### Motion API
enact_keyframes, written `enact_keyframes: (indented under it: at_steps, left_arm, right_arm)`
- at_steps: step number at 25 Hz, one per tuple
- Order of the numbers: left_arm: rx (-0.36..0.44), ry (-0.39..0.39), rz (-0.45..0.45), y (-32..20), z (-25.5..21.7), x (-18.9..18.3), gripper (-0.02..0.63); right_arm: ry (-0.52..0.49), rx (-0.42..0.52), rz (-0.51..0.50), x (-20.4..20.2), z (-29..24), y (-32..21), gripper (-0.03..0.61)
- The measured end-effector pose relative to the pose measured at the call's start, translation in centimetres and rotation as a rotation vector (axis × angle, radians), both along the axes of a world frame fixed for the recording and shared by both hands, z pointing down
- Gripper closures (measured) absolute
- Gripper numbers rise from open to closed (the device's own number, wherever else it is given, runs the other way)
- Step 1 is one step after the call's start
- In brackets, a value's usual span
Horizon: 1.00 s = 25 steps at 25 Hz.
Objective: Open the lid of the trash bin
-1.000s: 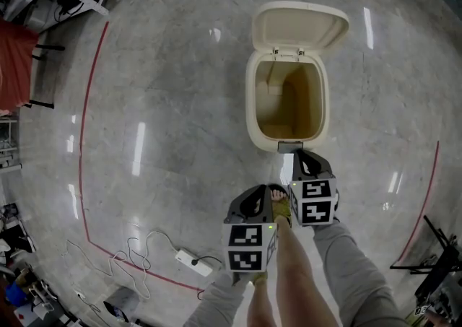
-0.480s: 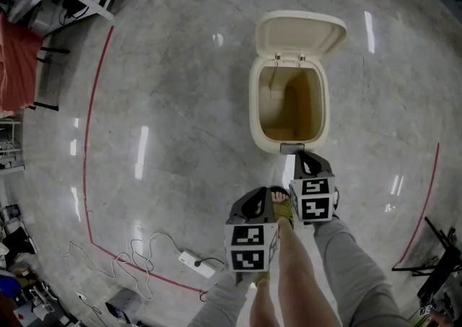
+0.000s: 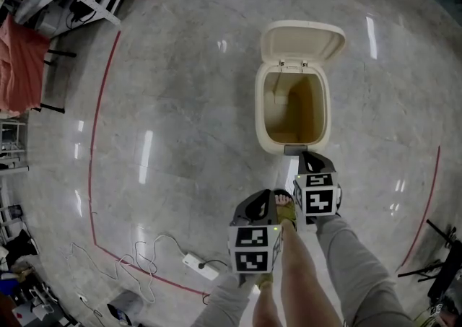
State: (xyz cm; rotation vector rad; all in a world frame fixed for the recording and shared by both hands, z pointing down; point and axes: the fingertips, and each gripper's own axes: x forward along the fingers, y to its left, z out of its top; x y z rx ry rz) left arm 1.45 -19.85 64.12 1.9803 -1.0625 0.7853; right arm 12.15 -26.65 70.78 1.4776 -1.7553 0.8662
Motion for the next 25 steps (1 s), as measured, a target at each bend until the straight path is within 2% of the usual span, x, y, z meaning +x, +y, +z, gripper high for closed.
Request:
enact_keyframes:
  at_steps: [13, 25]
  left_arm:
    - [0.034, 0.008, -0.005, 0.2, -2.6, -0.6, 0.609]
    - [0.069, 0.029, -0.006, 2.4, -6.2, -1.0, 0.609]
  right_arm:
    - [-0.062, 0.084, 0.017, -1.4, -6.1, 2.1, 0.584]
    - [-0.058, 0.163, -0.010, -2.7, -12.6, 6.3, 0.584]
